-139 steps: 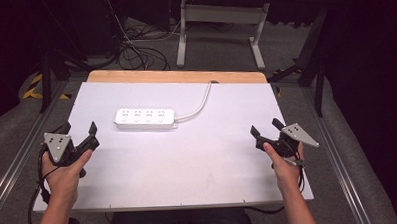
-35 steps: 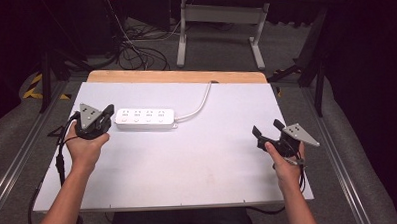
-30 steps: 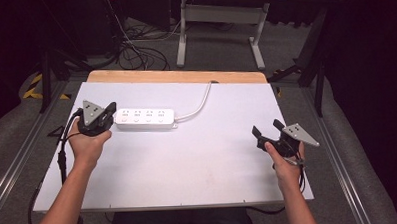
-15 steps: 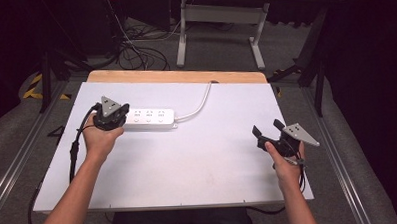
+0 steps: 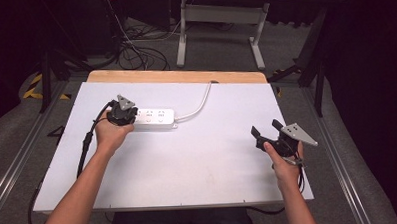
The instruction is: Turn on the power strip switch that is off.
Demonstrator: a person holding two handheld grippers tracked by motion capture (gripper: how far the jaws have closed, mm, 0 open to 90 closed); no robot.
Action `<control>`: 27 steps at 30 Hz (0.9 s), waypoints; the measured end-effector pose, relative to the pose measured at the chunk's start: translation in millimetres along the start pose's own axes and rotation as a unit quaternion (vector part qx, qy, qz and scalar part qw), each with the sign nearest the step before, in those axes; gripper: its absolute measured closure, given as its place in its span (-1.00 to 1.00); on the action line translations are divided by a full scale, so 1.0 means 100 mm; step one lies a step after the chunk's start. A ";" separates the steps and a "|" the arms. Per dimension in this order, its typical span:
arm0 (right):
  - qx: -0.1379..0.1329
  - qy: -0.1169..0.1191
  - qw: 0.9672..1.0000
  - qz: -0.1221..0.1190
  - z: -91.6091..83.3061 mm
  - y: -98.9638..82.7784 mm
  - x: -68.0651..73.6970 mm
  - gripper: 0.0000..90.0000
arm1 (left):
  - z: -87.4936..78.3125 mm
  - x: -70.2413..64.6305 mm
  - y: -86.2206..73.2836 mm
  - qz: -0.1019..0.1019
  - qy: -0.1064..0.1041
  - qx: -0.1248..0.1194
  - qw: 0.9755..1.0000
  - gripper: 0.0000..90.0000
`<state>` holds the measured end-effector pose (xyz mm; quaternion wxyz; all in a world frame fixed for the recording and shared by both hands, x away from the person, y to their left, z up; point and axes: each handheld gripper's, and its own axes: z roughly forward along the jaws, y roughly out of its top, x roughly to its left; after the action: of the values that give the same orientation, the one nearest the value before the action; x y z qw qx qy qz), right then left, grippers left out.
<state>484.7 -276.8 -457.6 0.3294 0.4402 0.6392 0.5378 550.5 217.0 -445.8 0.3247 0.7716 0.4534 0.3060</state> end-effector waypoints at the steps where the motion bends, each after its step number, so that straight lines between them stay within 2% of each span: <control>1: 0.001 0.000 1.000 0.000 0.00 0.00 0.00 -0.73 | 0.01 0.00 0.01 0.001 -0.002 0.002 1.000 1.00; 11: 0.001 0.001 1.000 0.000 0.00 0.00 0.01 -0.72 | 0.10 -0.04 0.01 -0.006 -0.019 0.048 0.999 1.00; 15: 0.003 0.002 1.000 -0.001 0.01 0.00 0.01 -0.72 | 0.12 -0.02 0.01 -0.014 -0.014 0.057 0.998 1.00; 16: 0.003 0.003 1.000 -0.003 0.01 0.00 0.01 -0.72 | 0.12 -0.01 0.00 -0.011 -0.011 0.060 0.998 1.00; 18: 0.004 0.003 1.000 -0.002 0.01 0.00 0.02 -0.72 | 0.13 0.00 -0.01 -0.021 -0.014 0.067 0.997 1.00; 24: 0.007 0.002 1.000 -0.004 0.02 -0.01 0.02 -0.72 | 0.14 0.03 -0.01 -0.032 -0.022 0.067 0.997 1.00; 27: 0.007 0.001 1.000 -0.003 0.02 -0.01 0.02 -0.72 | 0.14 0.03 -0.01 -0.031 -0.023 0.068 0.997 1.00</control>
<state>485.5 -274.4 -458.7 0.3272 0.4397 0.6448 0.5327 562.2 216.6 -454.5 0.2913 0.7843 0.4890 0.2467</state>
